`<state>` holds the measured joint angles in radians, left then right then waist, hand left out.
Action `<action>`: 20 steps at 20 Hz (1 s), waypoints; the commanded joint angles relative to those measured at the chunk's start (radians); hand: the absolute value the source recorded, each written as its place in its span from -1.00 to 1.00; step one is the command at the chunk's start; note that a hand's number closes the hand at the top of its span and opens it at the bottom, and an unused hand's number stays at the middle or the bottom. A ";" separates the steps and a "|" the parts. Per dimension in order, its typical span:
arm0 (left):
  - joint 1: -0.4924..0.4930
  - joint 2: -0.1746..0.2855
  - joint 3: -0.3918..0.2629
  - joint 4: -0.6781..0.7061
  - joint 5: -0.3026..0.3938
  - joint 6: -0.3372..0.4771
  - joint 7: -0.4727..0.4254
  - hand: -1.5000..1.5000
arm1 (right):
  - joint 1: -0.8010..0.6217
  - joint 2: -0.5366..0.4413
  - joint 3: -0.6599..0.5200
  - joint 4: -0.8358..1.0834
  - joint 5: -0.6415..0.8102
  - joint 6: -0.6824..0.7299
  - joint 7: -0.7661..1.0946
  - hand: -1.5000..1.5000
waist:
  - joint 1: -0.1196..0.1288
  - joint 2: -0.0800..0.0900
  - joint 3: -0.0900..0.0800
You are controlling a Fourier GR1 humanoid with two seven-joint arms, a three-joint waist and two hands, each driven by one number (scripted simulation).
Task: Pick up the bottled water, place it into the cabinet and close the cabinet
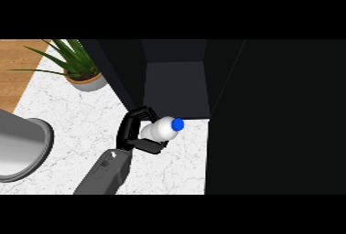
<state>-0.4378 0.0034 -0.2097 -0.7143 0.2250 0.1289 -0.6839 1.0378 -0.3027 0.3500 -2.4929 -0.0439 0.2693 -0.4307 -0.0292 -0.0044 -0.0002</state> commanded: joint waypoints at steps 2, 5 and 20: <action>-0.057 -0.003 -0.154 -0.114 0.126 0.164 0.147 1.00 | 0.044 -0.010 -0.032 -0.118 -0.063 -0.006 0.029 -1.00 | -0.002 0.001 0.000; -0.135 -0.003 -0.195 -0.108 0.183 0.252 0.209 1.00 | 0.050 -0.034 -0.100 -0.108 -0.118 0.019 -0.002 -1.00 | -0.010 0.004 0.000; -0.526 -0.003 -0.115 0.256 0.307 0.417 0.290 1.00 | 0.027 -0.030 -0.152 -0.044 -0.134 0.079 -0.050 -1.00 | -0.033 0.023 0.000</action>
<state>-0.8829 0.0002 -0.3564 -0.5679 0.5259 0.5032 -0.3866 1.0696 -0.3237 0.2145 -2.4808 -0.0803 0.3332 -0.5133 -0.0603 0.0123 -0.0005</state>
